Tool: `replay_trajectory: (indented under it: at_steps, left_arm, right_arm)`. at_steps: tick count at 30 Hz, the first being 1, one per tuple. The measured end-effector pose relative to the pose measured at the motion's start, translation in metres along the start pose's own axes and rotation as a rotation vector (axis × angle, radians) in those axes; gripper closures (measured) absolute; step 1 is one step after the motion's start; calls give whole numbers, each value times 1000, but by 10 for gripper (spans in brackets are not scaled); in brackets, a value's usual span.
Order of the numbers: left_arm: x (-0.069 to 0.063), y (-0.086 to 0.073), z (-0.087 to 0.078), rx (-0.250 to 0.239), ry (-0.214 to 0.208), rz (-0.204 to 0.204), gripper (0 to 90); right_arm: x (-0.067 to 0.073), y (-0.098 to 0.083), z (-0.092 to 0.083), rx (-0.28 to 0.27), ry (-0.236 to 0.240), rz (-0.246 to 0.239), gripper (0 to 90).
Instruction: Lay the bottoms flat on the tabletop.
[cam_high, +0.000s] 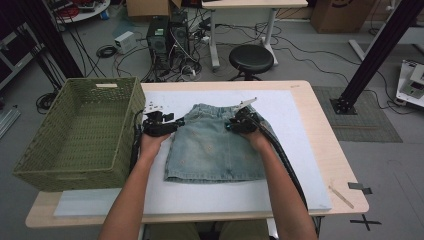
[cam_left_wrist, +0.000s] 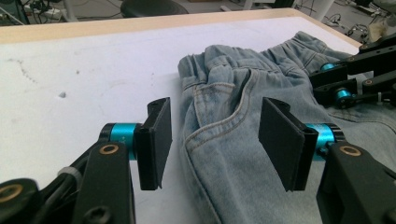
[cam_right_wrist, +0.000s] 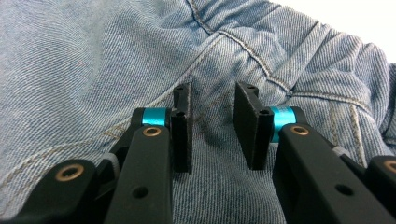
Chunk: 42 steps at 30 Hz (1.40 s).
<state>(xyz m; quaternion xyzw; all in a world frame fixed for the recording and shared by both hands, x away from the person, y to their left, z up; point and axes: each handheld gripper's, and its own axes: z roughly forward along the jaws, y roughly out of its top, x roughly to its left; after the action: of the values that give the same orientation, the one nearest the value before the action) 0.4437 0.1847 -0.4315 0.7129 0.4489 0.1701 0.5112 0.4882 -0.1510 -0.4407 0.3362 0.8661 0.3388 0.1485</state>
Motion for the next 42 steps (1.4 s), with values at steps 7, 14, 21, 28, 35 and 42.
replay_trajectory:
  at_steps: [7, 14, 21, 28, 35, 42]
  left_arm:
    - [2, -9, -2, 51, -7, -30, 433]
    - [-3, -15, -2, 114, -8, -26, 433]
    - [-7, -20, 3, 217, -1, -1, 463]
    - [-12, -24, 3, 225, 6, 32, 699]
    - [-15, -25, 1, 209, 12, 35, 838]
    - [-15, -27, -4, 178, 41, 25, 844]
  right_arm:
    - [-11, -9, -36, -120, -15, 83, 549]
    - [-40, -50, -73, -106, -112, 164, 614]
    - [-45, -75, -78, -7, -170, 178, 675]
    - [-43, -80, -74, 42, -239, 163, 726]
    - [-39, -79, -72, 54, -306, 118, 855]
    - [-38, -78, -73, 74, -345, 119, 878]
